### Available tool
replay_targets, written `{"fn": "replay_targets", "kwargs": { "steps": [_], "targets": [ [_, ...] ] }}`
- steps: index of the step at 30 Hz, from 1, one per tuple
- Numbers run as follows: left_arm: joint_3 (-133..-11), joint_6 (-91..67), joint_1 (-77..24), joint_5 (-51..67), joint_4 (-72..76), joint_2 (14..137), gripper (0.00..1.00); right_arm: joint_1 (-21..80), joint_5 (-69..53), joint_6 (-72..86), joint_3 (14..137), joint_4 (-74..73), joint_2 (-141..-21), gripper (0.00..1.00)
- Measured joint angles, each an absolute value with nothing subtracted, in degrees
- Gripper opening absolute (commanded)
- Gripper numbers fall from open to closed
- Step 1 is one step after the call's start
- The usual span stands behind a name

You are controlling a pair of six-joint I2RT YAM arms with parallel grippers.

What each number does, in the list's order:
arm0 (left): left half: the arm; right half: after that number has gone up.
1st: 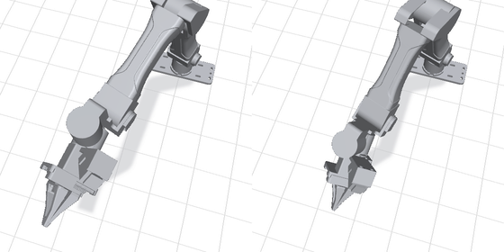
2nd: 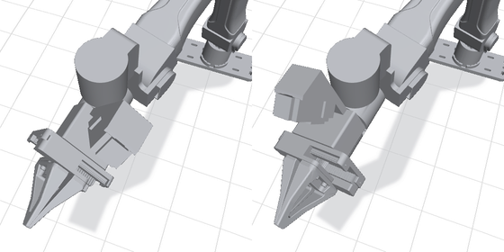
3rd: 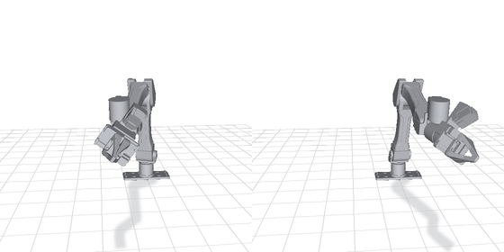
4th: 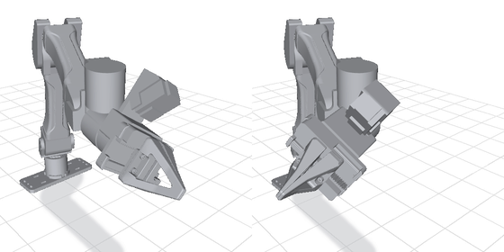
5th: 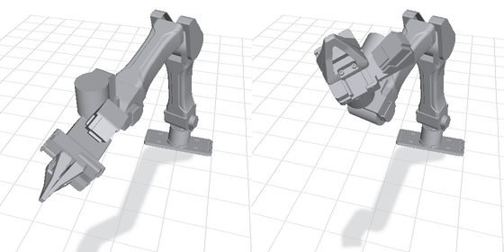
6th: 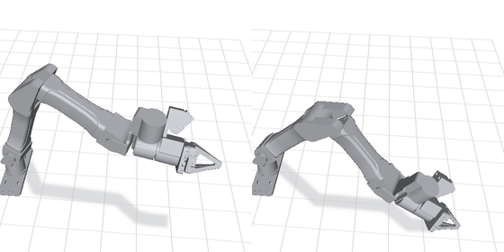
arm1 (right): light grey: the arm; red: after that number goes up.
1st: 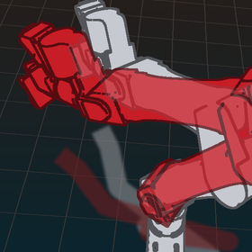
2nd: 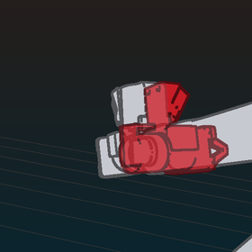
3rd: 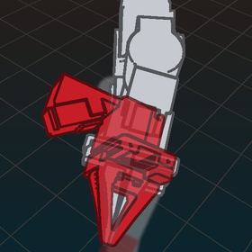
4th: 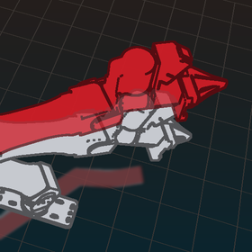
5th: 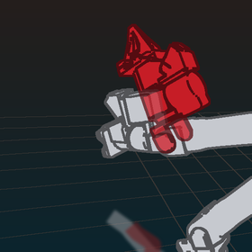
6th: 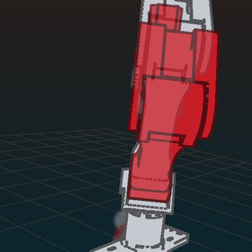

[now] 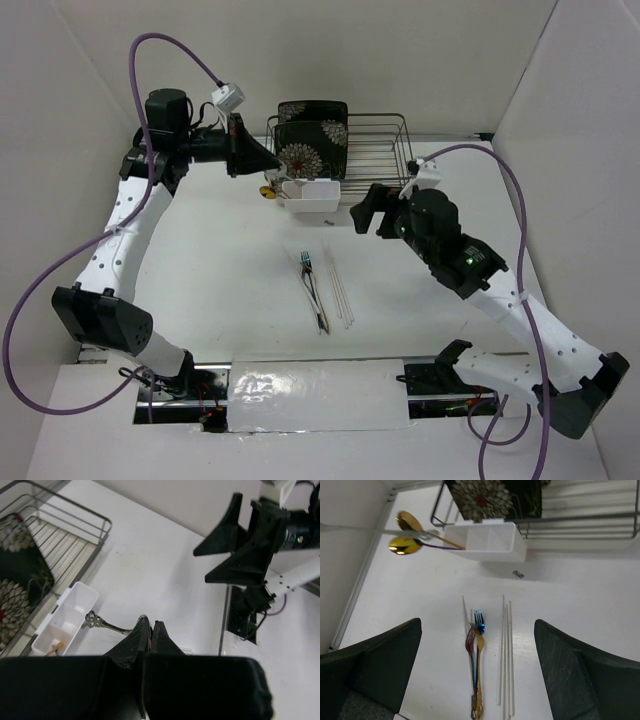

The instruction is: Sort the eating utensils into containers

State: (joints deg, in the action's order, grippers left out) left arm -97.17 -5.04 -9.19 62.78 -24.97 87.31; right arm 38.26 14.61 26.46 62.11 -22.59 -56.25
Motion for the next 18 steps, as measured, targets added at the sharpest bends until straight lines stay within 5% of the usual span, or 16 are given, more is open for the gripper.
{"fn": "replay_targets", "kwargs": {
  "steps": [18],
  "targets": [
    [-96.33,-12.47,-6.68,54.70,-20.47,96.25,0.00,37.12,15.73,31.99,54.24,-23.03,-61.39,1.00]
  ]
}}
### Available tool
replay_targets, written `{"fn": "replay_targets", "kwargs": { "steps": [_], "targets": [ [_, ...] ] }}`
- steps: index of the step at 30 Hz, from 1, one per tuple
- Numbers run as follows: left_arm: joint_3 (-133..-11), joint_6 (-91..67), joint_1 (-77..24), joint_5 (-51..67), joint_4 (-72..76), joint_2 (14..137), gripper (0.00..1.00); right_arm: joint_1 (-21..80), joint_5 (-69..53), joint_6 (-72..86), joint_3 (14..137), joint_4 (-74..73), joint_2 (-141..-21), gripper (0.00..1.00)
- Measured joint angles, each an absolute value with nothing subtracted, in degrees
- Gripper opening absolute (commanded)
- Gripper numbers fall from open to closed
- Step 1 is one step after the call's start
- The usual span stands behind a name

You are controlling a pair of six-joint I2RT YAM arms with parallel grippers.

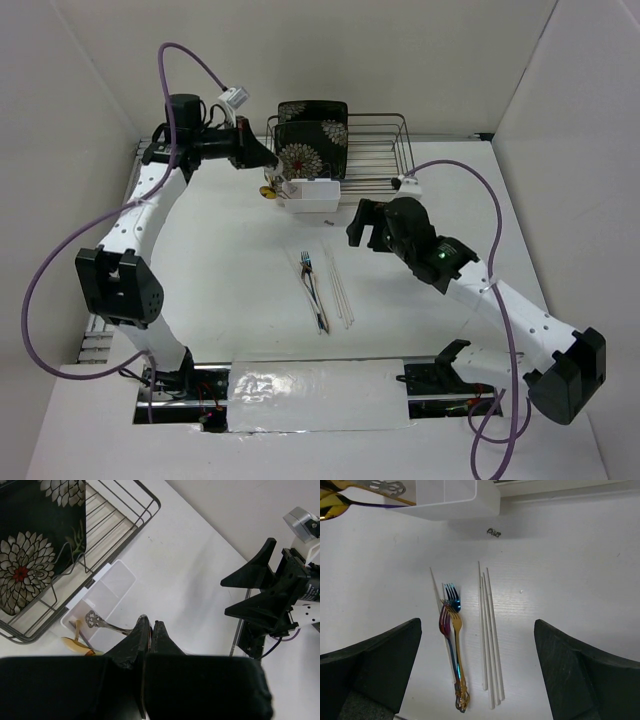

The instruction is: Sort the eating utensils into containers

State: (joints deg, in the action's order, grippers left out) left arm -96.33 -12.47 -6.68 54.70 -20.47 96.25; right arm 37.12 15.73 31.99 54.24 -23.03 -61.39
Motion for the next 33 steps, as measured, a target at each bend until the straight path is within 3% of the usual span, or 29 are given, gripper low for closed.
{"fn": "replay_targets", "kwargs": {
  "steps": [13,16,20,27,33],
  "targets": [
    [-94.30,-12.95,-6.74,54.98,-15.35,103.48,0.03,36.51,10.13,28.56,52.75,-19.09,-65.71,1.00],
    [-93.21,-13.78,-6.74,55.31,-13.23,103.77,0.16,36.49,8.62,27.44,52.73,-18.57,-68.34,1.00],
    [-92.73,-13.67,-6.74,55.11,-12.29,104.16,0.42,36.49,6.00,26.68,51.92,-17.56,-70.78,0.99],
    [-95.59,-13.52,-6.63,54.43,-13.39,104.16,0.72,36.49,1.78,25.43,51.81,-14.66,-72.77,0.99],
    [-103.70,-14.28,-5.87,53.52,-14.76,104.07,0.79,36.86,-2.61,23.29,51.96,-12.95,-77.43,0.89]
  ]
}}
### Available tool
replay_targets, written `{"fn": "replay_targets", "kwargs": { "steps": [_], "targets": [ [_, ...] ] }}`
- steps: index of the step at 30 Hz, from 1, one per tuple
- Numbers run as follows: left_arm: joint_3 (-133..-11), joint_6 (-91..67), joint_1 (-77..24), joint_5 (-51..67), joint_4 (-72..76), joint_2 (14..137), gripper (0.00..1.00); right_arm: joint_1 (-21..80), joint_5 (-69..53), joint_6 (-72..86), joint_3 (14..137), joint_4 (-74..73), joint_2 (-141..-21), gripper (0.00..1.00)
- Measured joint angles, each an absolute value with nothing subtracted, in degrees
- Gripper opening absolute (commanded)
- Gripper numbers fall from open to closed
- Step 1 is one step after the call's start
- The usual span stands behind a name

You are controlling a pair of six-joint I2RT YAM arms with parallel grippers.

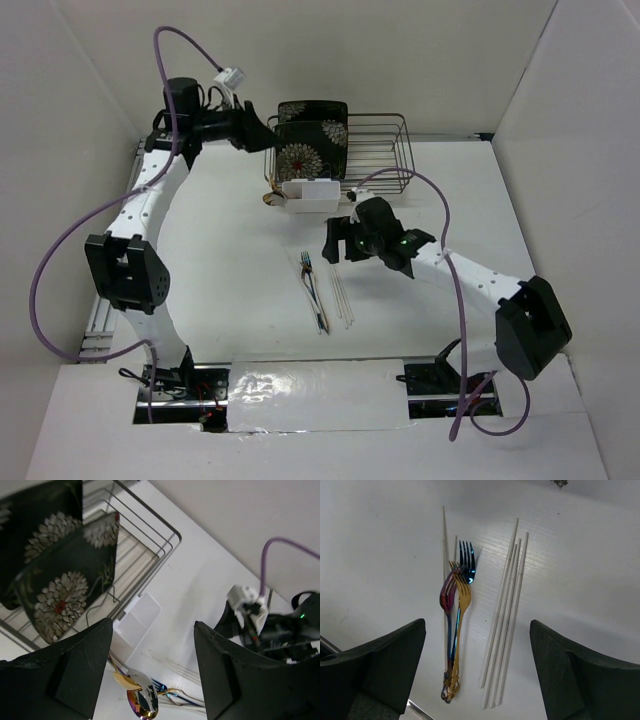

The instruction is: Sort the eating utensils into containers

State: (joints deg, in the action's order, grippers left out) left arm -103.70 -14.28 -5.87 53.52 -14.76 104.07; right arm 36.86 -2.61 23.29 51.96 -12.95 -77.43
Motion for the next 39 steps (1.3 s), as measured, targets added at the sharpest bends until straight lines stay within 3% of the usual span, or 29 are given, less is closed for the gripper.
{"fn": "replay_targets", "kwargs": {
  "steps": [6,7,16,26,34,39],
  "targets": [
    [-106.32,-16.93,-3.38,47.99,-17.98,98.56,0.80,38.81,-5.67,21.43,52.07,-12.82,-83.11,0.73],
    [-104.64,-16.95,-2.92,46.74,-18.13,96.12,0.80,39.38,-6.09,21.23,52.10,-12.82,-84.05,0.68],
    [-82.67,-16.69,-2.24,39.75,-22.13,69.69,0.85,44.27,-5.54,19.81,54.92,-13.02,-90.78,0.49],
    [-69.67,-16.45,-2.22,33.80,-30.74,62.15,0.86,45.82,-2.15,19.77,58.00,-13.15,-95.42,0.40],
    [-68.03,-15.57,-2.22,31.90,-33.01,59.16,0.86,47.51,1.08,19.57,59.90,-13.61,-100.16,0.35],
    [-66.06,-15.00,-2.22,31.75,-32.64,59.11,0.86,48.25,3.75,19.55,60.88,-13.82,-102.28,0.04]
  ]
}}
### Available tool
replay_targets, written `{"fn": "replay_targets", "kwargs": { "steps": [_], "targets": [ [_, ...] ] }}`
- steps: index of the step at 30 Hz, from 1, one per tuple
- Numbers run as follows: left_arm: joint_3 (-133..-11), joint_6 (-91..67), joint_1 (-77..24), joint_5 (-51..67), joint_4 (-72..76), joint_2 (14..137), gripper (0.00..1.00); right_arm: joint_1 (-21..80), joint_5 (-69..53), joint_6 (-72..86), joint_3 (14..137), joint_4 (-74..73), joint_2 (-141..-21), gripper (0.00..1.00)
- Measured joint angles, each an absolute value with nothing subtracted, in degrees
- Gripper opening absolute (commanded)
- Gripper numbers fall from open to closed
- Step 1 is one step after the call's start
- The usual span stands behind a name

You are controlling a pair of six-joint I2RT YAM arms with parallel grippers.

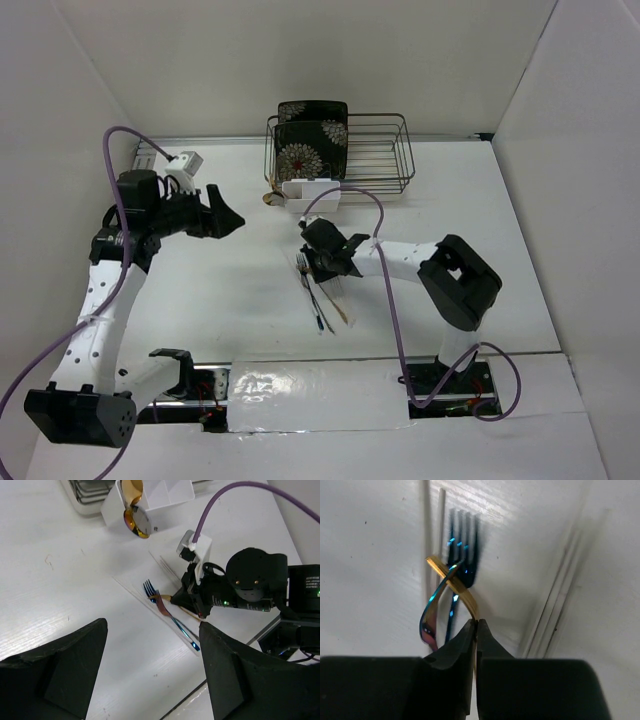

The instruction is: Sort the eating utensils into containers

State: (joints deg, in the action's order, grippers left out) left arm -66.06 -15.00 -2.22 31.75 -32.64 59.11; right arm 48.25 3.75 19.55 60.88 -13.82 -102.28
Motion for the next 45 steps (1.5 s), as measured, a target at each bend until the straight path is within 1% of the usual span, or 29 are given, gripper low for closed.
{"fn": "replay_targets", "kwargs": {
  "steps": [1,6,9,12,16,21,27,35,41,45],
  "targets": [
    [-65.30,-14.94,-2.22,31.75,-32.67,59.11,0.86,48.29,4.40,19.59,61.12,-13.85,-102.50,0.00],
    [-61.67,-13.50,-2.22,33.26,-32.42,59.16,0.86,48.36,5.82,19.38,61.52,-14.70,-102.65,0.00],
    [-59.66,-12.12,-2.55,36.07,-32.08,59.16,0.88,48.36,6.79,19.35,62.78,-16.91,-102.59,0.00],
    [-57.91,-10.79,-3.92,39.90,-30.87,59.09,0.86,48.38,8.43,19.40,64.53,-19.75,-101.51,0.00],
    [-55.90,-9.72,-6.94,43.72,-28.82,59.05,0.84,48.40,9.89,19.40,66.28,-22.39,-96.88,0.00],
    [-55.22,-8.91,-10.39,44.84,-25.23,59.61,0.81,48.40,9.19,18.46,67.05,-22.48,-89.14,0.00],
    [-55.22,-7.29,-14.20,43.86,-21.50,63.05,0.76,47.92,2.81,16.34,61.25,-17.80,-76.86,0.00],
    [-56.42,-0.38,-16.25,46.78,-18.28,64.62,0.77,45.74,-6.50,13.98,60.66,-14.63,-74.13,0.00],
    [-61.63,1.39,-16.58,49.39,-16.12,66.72,0.78,44.31,-9.45,13.93,60.73,-13.13,-73.36,0.00],
    [-64.49,3.60,-16.60,50.78,-15.84,67.44,0.77,41.50,-11.99,13.98,60.73,-12.53,-72.05,0.00]
  ]
}}
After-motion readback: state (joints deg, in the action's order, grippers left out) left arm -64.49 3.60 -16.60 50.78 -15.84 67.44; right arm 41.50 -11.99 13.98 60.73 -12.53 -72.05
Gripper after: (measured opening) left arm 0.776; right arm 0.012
